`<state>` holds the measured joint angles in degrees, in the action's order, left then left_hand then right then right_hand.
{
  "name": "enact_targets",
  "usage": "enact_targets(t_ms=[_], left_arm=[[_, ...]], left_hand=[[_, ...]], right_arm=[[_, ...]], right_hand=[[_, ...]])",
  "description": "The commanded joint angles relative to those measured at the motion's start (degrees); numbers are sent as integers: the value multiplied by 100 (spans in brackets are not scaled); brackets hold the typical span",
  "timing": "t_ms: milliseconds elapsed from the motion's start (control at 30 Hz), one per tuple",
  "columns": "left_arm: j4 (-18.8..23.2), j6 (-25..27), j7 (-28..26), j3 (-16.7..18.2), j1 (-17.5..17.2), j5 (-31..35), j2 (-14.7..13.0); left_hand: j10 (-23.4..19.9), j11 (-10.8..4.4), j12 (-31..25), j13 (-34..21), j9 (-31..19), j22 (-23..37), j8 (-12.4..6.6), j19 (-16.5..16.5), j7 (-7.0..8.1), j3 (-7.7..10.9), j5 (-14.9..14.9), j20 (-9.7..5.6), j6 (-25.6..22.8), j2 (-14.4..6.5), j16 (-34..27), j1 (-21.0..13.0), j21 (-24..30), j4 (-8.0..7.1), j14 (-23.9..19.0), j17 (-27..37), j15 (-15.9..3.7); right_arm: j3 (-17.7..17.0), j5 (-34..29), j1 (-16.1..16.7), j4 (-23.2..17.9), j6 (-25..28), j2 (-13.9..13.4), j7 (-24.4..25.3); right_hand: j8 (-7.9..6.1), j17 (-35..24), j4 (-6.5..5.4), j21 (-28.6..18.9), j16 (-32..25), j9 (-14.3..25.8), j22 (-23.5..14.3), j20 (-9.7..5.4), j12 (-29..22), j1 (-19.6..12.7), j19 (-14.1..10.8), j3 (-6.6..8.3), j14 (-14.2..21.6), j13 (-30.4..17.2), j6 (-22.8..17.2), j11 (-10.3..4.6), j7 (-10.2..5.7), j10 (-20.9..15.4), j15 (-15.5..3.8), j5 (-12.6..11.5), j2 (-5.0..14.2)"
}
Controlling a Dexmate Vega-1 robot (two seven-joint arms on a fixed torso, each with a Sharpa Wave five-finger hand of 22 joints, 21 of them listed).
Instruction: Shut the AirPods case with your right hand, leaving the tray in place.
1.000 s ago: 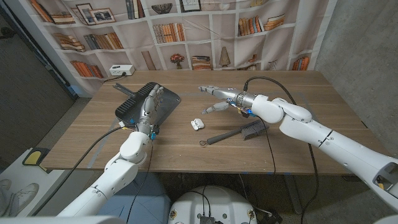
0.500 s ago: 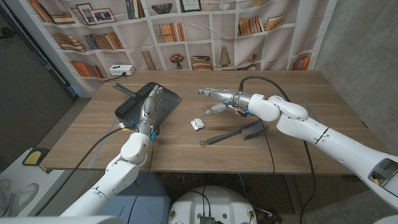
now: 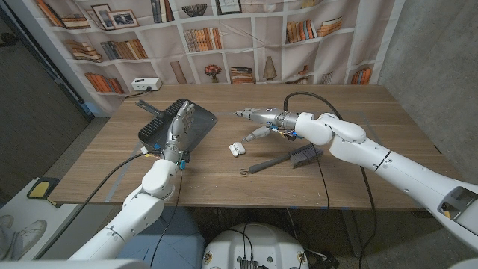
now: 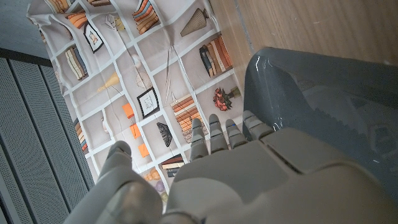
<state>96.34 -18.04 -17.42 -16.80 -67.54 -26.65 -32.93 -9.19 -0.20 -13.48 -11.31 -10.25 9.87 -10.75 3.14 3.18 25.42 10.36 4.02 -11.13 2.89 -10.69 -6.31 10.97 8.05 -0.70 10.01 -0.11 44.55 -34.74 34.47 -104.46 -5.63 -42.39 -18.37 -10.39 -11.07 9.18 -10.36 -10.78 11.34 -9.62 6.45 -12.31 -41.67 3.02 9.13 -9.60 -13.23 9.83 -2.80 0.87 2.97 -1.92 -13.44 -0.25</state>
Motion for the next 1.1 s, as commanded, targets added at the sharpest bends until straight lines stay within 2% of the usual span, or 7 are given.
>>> enact_targets(t_ms=[33, 133, 233, 433, 800, 1000, 1100], left_arm=[[-67, -30, 58, -19, -17, 86, -30], [-134, -42, 85, -48, 18, 136, -38], [-11, 237, -155, -70, 31, 427, -146], [-92, 146, -37, -83, 97, 331, -99], [-175, 27, -8, -71, 93, 276, -51], [-242, -74, 46, -72, 90, 281, -51], [-335, -257, -4, -80, 101, 366, 26]], left_hand=[[73, 8, 37, -25, -23, 18, 14, -104, 0, -69, 31, 8, 58, 154, 44, 6, -33, 20, 104, 29, 5], [146, 26, 68, -28, -24, 17, 33, -138, 4, -123, 50, 18, 154, 258, 49, 6, -35, 42, 161, 31, 36], [168, 41, 75, -31, -26, 17, 38, -162, 5, -153, 64, 56, 213, 318, 48, -6, -36, 55, 194, 31, 73], [163, 54, 71, -35, -27, 17, 38, -162, 0, -182, 75, 84, 254, 378, 37, -20, -30, 70, 193, 31, 78], [78, 38, 35, -43, -30, 17, -15, -101, -50, -249, 104, 94, 188, 478, -13, -24, 3, 71, 86, 33, 70], [77, 29, 34, -45, -31, 18, -19, -78, -62, -260, 114, 81, 186, 481, -16, -26, 11, 62, 73, 34, 70], [47, 17, 22, -47, -33, 17, -31, 1, -78, -230, 128, 35, 171, 420, -22, -86, 38, 63, 50, 32, 57]], right_arm=[[60, -299, 14, 19, -26, -9, 96], [61, -295, 16, 37, -32, -4, 60], [80, -345, 9, 26, -21, -10, 1], [130, -430, -4, 64, -21, 29, -43], [229, -585, -54, 206, -54, 103, -53], [282, -663, -95, 255, -78, 122, -93], [291, -694, -98, 262, -78, 122, -91]], right_hand=[[-8, -21, 2, -14, -23, 22, -4, 22, -37, -92, 1, 47, -498, -20, 1535, 95, 106, 27, 21, -38, -4], [-21, -22, 1, -20, -39, 24, -4, 37, -62, -116, -8, 50, -463, -28, 1550, 89, 63, -4, 80, -41, -10], [-22, -26, -9, -4, -28, 25, -6, 65, -64, -133, 42, 52, -499, -39, 1595, 110, 46, 31, 137, -43, -11], [-33, -35, -34, 8, -4, 29, -8, 86, -67, -145, 117, 56, -598, -62, 1646, 60, 23, 104, 209, -43, 3], [-55, -41, -46, -2, -20, 30, -9, 86, -117, -158, 123, 60, -587, -79, 1638, 40, 24, 43, 200, -44, 11], [-86, -45, -53, -21, -38, 31, -9, 78, -169, -180, 95, 66, -558, -96, 1592, -53, -10, -27, 152, -45, 21], [-88, -45, -55, -23, -42, 31, -9, 70, -179, -188, 93, 69, -552, -101, 1594, -45, -15, -32, 148, -46, 25]])
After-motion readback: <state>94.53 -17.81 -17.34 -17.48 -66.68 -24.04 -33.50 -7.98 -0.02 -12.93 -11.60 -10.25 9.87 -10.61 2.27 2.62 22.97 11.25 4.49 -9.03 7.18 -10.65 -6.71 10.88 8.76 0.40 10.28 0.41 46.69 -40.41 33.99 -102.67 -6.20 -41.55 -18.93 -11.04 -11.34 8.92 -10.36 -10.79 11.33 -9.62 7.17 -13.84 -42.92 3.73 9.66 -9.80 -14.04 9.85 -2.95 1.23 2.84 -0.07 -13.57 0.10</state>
